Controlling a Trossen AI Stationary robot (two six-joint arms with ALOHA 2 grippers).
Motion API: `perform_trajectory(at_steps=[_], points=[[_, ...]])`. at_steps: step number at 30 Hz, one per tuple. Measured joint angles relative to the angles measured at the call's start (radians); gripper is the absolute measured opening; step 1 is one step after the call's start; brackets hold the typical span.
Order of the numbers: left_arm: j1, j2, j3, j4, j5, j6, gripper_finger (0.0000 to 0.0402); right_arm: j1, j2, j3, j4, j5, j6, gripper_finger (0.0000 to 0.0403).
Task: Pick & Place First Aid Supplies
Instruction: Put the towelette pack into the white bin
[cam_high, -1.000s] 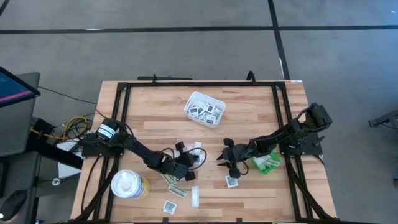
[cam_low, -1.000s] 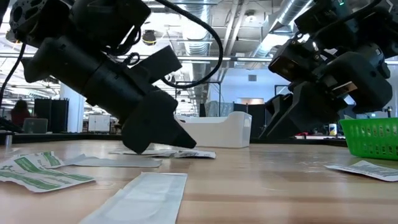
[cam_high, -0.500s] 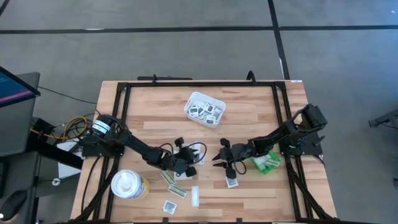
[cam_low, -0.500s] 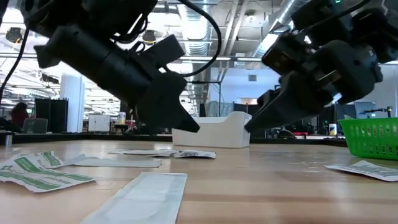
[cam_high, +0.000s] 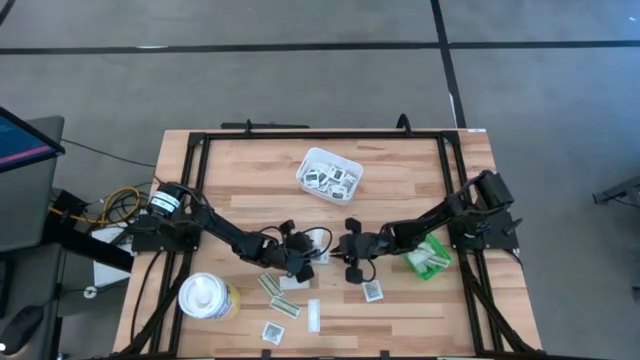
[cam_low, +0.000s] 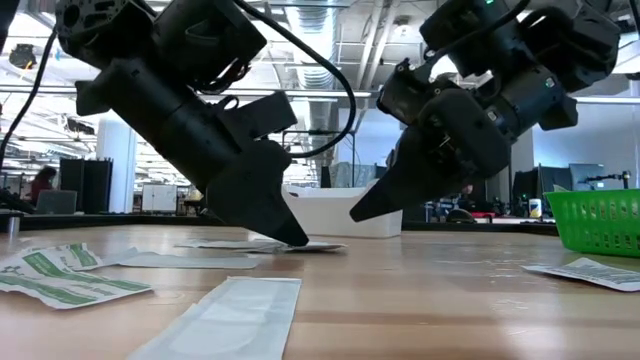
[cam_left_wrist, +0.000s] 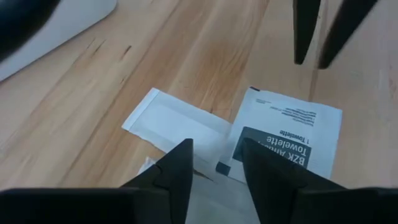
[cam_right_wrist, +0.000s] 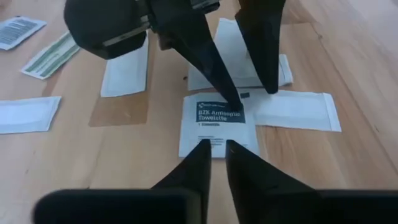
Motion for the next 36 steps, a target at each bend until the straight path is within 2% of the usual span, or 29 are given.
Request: perform_trajectory(at_steps=[4, 14, 21, 26, 36], points=[[-0.001, -0.004, 0.0, -0.003, 0.004, -0.002, 0.0134, 0.0, 0.001, 0.0, 0.0, -0.002, 0.0, 0.0006], [-0.001, -0.003, -0.003, 0.137, 0.013, -0.001, 0.0131, 0.004, 0.001, 0.0, 0.041, -0.101, 0.003, 0.0002], [-0.001, -0.003, -0.003, 0.163, 0.005, 0.004, 0.0131, 0.002, 0.001, 0.0, 0.03, -0.102, 0.001, 0.0001], [-0.001, -0.003, -0.003, 0.166, -0.04, 0.029, 0.0131, 0.002, 0.002, 0.0, 0.052, -0.102, 0.027, 0.0001], [0.006, -0.003, -0.003, 0.176, -0.043, 0.029, 0.0131, 0.004, 0.002, 0.0, 0.058, -0.055, 0.044, 0.0]])
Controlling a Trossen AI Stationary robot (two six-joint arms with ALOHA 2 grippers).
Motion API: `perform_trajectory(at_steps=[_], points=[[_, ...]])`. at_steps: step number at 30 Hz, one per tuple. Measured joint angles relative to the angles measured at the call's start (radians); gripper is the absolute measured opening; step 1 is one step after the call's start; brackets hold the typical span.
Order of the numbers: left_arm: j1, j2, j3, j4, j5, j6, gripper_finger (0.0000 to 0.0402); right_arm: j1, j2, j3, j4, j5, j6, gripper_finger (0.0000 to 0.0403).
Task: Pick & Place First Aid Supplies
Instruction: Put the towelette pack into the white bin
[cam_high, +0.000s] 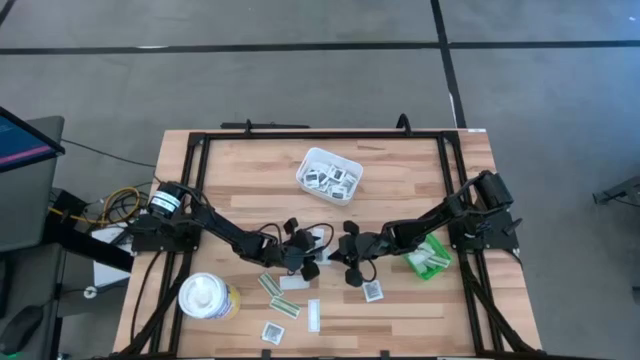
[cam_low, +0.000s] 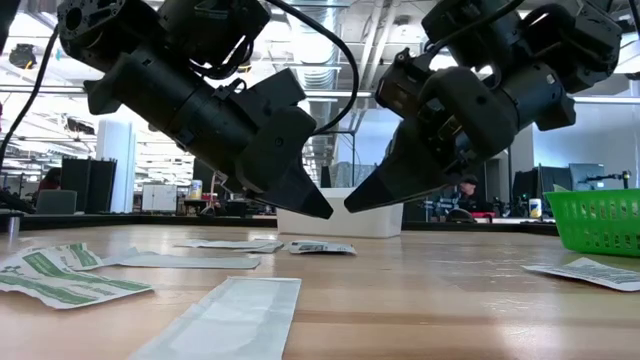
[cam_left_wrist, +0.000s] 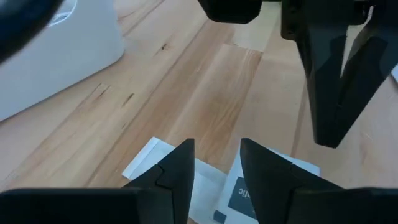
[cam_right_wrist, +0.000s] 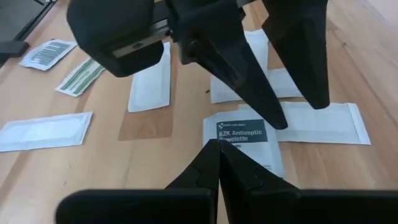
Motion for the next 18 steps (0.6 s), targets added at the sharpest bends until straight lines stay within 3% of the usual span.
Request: perform_trajectory(at_steps=[3, 10, 15, 18], points=[[0.0, 0.0, 0.0, 0.002, 0.0, 0.0, 0.0131, 0.0, 0.0, 0.0, 0.006, -0.007, 0.0, 0.0], [0.0, -0.001, 0.0, 0.006, 0.009, 0.0, 0.0131, 0.02, 0.0, 0.132, 0.001, -0.187, -0.114, 0.0], [-0.011, -0.007, 0.001, -0.001, 0.01, 0.01, 0.0131, 0.033, 0.001, 0.246, -0.213, -0.169, -0.177, 0.0], [-0.026, -0.03, 0.002, 0.003, -0.02, 0.059, 0.0131, 0.039, 0.001, 0.237, -0.276, -0.123, -0.142, 0.0]])
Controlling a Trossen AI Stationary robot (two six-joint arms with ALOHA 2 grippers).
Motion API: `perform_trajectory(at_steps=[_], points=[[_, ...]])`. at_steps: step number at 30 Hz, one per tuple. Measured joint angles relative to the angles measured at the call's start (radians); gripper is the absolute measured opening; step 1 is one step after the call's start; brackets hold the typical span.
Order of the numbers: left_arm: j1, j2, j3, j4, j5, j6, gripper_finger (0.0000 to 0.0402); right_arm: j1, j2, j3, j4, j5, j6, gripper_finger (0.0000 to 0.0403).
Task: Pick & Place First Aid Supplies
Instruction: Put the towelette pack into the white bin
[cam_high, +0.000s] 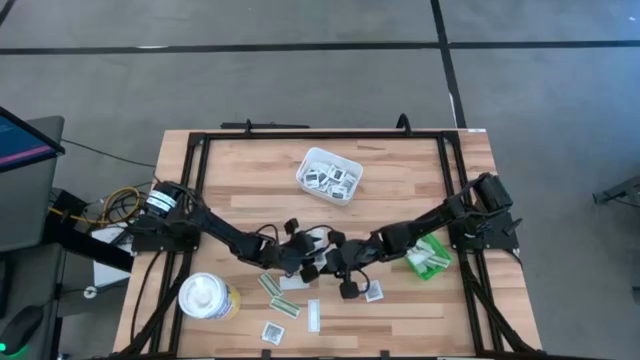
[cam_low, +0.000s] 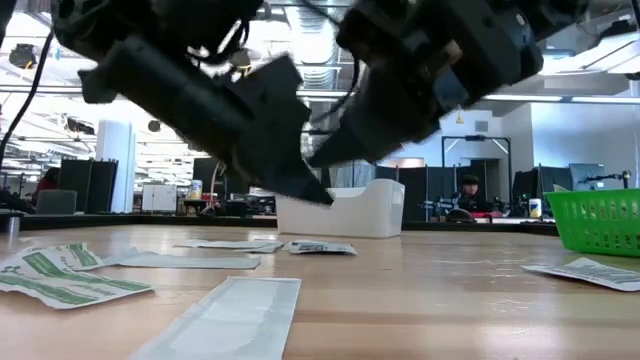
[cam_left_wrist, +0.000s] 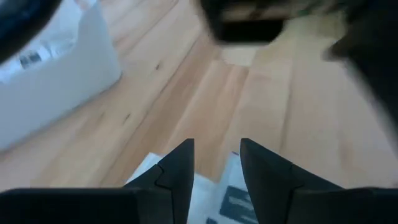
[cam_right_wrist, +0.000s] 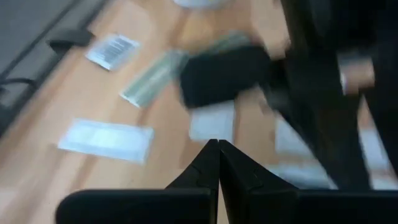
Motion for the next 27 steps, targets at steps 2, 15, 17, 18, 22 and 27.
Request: perform_trajectory(at_steps=[2, 15, 17, 18, 22, 27], points=[[-0.02, -0.031, 0.001, -0.035, -0.033, 0.02, 0.0131, 0.005, 0.0, -0.016, 0.031, 0.026, 0.007, 0.0], [-0.03, -0.044, 0.0, -0.233, -0.022, -0.122, 0.0131, -0.06, 0.144, -0.033, 0.087, 0.045, 0.089, 0.0], [-0.024, -0.007, -0.001, -0.232, 0.005, -0.138, 0.0131, -0.061, 0.131, -0.033, 0.061, 0.047, 0.09, 0.0], [-0.02, 0.007, -0.001, -0.228, 0.014, -0.148, 0.0131, -0.061, 0.123, -0.033, 0.045, 0.047, 0.089, 0.0], [-0.005, 0.029, 0.001, -0.213, 0.03, -0.178, 0.0131, -0.058, 0.098, -0.034, 0.007, 0.047, 0.058, 0.0], [-0.008, 0.023, -0.001, -0.19, 0.048, -0.167, 0.0131, -0.068, 0.114, -0.033, 0.011, 0.036, 0.056, 0.0]])
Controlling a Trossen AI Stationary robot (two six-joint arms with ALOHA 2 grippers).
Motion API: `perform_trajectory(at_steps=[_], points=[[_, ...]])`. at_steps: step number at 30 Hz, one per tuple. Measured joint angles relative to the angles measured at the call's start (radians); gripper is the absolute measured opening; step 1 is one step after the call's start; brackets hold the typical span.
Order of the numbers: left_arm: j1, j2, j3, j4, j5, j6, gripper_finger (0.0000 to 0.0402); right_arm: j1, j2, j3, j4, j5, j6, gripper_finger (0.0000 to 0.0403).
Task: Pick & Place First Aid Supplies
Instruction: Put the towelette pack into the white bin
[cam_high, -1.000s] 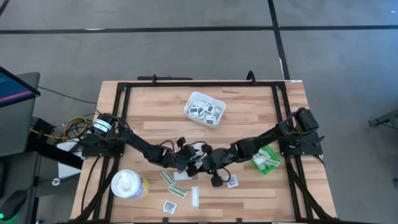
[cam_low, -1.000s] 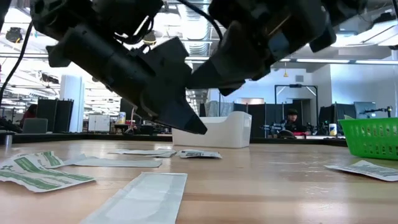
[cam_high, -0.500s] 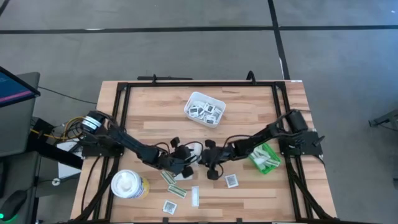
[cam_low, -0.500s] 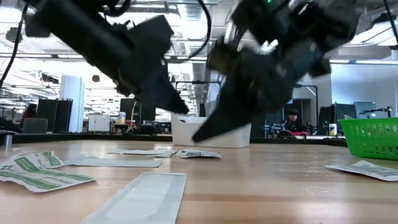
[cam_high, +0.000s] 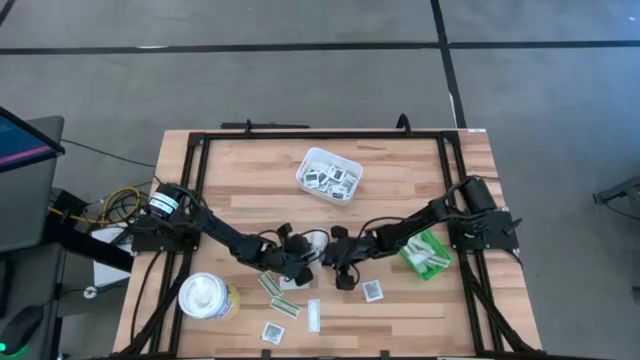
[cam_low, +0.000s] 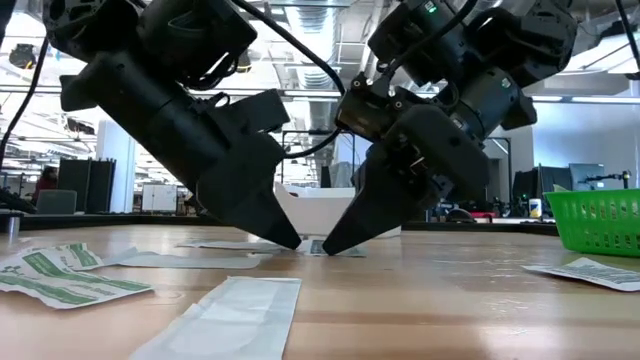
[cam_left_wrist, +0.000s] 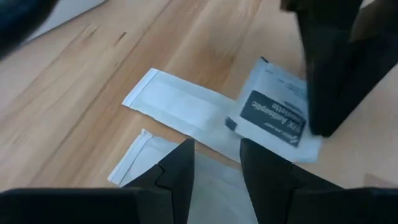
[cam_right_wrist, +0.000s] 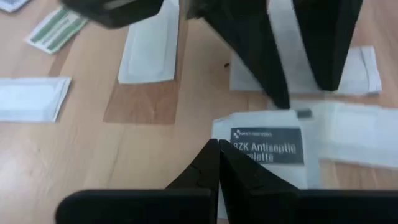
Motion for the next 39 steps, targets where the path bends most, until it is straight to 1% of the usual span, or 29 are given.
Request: perform_trajectory(at_steps=[5, 14, 31, 36, 39], points=[[0.007, 0.0, -0.001, 0.022, 0.014, -0.007, 0.0131, -0.017, 0.029, 0.001, 0.028, -0.048, 0.0, 0.0], [0.011, 0.0, -0.001, 0.1, 0.017, 0.0, 0.0131, -0.017, 0.028, 0.0, 0.021, -0.045, -0.003, 0.0], [0.011, 0.0, -0.001, 0.125, 0.029, 0.01, 0.0131, -0.017, 0.028, -0.001, 0.02, -0.045, -0.011, 0.0], [0.011, 0.0, 0.001, 0.132, 0.125, 0.009, 0.0131, -0.018, 0.028, -0.002, 0.022, -0.045, -0.011, 0.0], [0.011, 0.0, 0.001, 0.135, 0.154, 0.003, 0.0131, -0.018, 0.028, -0.002, 0.023, -0.045, -0.011, 0.0]])
